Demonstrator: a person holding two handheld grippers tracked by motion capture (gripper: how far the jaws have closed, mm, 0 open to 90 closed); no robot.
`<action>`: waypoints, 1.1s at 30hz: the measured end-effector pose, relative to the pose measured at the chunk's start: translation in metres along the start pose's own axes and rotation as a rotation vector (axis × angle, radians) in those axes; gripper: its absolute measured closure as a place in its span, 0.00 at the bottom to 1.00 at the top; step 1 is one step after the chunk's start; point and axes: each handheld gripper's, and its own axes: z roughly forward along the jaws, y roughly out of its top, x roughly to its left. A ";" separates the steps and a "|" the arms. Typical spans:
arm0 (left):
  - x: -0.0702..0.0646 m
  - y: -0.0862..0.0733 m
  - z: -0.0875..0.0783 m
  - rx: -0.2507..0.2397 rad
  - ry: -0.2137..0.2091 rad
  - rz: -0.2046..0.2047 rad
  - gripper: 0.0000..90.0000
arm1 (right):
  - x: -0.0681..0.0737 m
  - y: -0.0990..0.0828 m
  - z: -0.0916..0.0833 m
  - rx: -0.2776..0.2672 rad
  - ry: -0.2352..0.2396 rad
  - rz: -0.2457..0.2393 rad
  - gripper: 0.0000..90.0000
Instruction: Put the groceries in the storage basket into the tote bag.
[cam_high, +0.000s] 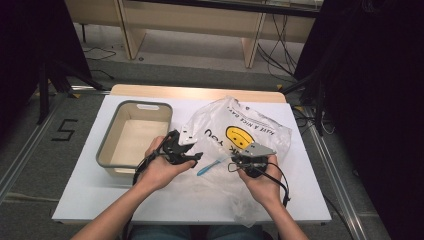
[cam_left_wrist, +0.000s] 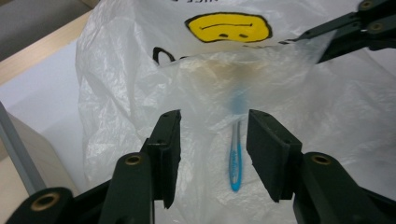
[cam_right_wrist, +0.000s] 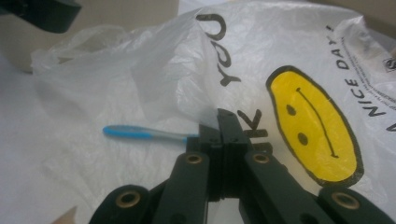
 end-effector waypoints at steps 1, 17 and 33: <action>0.001 -0.001 0.003 0.008 0.001 -0.005 0.61 | 0.001 -0.001 0.001 0.003 0.002 -0.001 1.00; 0.006 -0.007 0.027 0.096 0.054 0.000 0.67 | 0.019 -0.019 0.021 0.149 0.096 -0.039 0.93; 0.010 -0.018 0.031 0.093 0.062 -0.021 0.62 | 0.024 -0.035 0.026 0.201 0.227 0.020 0.64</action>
